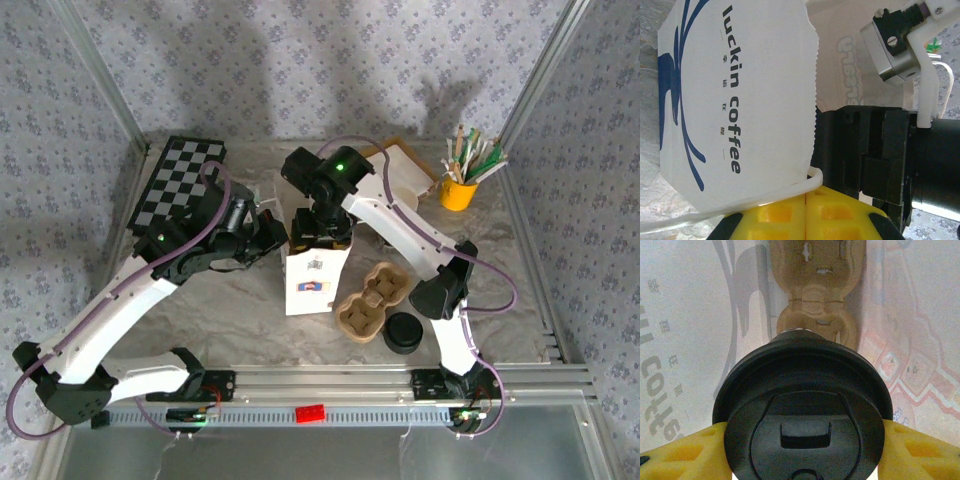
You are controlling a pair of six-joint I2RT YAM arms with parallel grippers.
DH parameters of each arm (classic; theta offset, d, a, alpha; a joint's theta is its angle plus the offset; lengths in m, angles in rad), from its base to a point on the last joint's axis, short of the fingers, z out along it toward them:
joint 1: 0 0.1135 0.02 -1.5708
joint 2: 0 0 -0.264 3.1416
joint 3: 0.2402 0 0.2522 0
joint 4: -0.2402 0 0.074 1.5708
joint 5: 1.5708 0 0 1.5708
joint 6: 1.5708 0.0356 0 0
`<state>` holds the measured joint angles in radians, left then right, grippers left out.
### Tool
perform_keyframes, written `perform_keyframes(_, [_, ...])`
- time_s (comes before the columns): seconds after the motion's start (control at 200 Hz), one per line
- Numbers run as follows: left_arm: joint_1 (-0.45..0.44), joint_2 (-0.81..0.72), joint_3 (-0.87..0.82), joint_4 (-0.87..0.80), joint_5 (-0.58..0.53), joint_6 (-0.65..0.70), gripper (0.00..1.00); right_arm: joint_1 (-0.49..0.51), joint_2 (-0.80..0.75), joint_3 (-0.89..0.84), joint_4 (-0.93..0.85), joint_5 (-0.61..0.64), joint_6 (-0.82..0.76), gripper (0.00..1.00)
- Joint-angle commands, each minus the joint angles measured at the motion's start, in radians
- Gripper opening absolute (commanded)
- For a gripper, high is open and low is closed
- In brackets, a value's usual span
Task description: Pack the takeout coffee
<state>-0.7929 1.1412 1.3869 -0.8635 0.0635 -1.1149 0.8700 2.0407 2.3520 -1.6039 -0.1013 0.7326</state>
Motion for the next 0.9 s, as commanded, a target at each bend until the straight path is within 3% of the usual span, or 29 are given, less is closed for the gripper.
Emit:
perform_keyframes(0.0, [0.004, -0.013, 0.000, 0.015, 0.014, 0.009, 0.07, 0.012, 0.036, 0.004, -0.191, 0.000, -0.010, 0.51])
perform_keyframes(0.895, [0.022, -0.062, -0.068, 0.037, -0.003, -0.035, 0.12, 0.049, 0.127, -0.012, -0.189, 0.055, -0.050, 0.52])
